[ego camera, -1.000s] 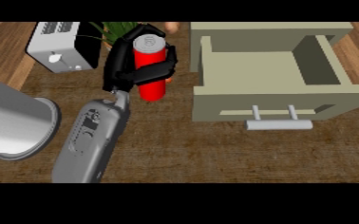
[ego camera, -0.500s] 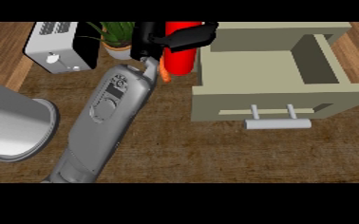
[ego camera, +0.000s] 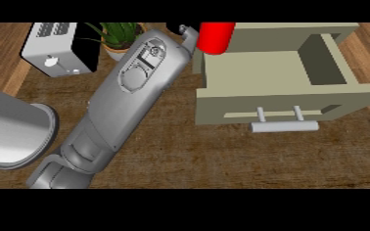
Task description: Pick up the can, place it into the drawer and close the drawer
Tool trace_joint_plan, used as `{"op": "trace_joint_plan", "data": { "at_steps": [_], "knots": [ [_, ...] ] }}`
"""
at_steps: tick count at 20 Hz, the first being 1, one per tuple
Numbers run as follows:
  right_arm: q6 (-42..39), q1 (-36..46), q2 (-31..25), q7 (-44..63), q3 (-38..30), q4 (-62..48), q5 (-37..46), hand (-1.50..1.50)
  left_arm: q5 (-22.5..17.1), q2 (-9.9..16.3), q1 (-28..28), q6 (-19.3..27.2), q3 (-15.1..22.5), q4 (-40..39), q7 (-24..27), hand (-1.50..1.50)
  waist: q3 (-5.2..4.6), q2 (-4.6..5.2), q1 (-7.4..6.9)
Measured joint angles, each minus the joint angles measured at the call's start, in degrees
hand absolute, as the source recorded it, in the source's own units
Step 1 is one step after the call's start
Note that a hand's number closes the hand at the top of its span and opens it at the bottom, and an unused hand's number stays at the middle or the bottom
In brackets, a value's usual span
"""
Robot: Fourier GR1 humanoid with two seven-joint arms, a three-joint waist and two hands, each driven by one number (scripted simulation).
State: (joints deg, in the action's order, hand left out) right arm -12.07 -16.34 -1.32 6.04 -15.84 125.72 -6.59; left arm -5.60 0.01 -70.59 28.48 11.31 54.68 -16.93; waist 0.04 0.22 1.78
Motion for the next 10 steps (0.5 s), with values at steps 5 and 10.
{"op": "trace_joint_plan", "data": {
  "at_steps": [5,10],
  "knots": [
    [-0.4,-0.2,0.0,0.8,0.1,1.0,-0.6,-1.50,-4.6,0.0,-4.4,2.9,3.3,-7.8,3.4,1.50,0.02,0.14,0.69],
    [-0.2,1.4,-0.2,0.4,0.1,-0.4,0.4,-1.50,-8.6,0.0,-9.3,3.6,5.5,-14.4,5.1,1.50,0.03,0.27,0.98]
  ]
}}
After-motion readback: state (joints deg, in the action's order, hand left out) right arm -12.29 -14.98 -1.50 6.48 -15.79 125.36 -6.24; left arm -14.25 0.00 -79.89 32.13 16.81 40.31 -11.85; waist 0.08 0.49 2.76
